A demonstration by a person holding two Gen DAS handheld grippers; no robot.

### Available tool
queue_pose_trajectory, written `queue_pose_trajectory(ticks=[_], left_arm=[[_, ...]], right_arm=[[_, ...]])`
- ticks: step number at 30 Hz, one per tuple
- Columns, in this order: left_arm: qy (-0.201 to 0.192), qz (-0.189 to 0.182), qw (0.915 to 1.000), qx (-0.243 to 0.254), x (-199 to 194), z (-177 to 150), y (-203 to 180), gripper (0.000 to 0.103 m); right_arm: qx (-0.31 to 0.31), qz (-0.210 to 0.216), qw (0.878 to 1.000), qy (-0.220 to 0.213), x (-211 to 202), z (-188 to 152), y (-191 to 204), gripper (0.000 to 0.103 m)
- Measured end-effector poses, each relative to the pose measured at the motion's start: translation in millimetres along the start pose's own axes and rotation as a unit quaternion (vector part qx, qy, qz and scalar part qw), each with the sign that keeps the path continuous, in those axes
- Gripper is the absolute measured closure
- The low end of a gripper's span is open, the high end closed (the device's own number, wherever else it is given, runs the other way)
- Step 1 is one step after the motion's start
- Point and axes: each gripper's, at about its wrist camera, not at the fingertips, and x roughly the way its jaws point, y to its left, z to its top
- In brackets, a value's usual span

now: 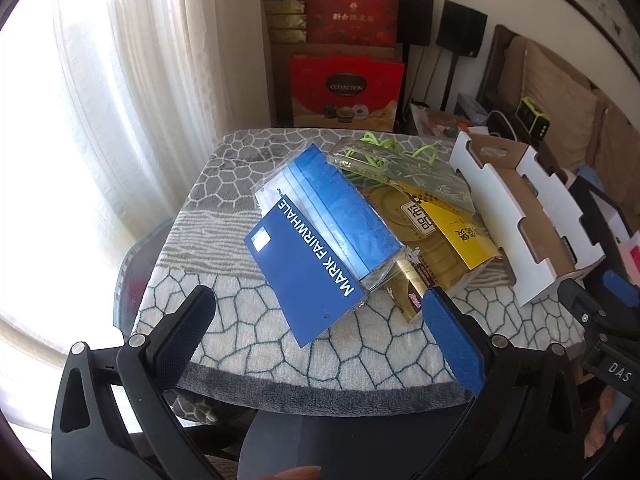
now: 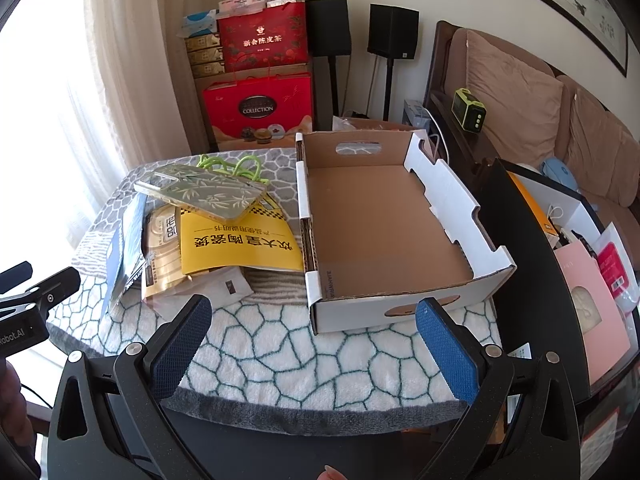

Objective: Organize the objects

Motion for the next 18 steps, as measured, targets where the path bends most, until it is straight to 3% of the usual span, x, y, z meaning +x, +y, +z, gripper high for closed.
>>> queue_pose_trajectory(ticks=[18], left_arm=[[0.000, 0.005, 1.0000, 0.003, 2.2, 0.8, -1.8, 0.000]], right_arm=[[0.001, -0.005, 1.000, -0.002, 0.9, 1.5, -1.8, 0.000]])
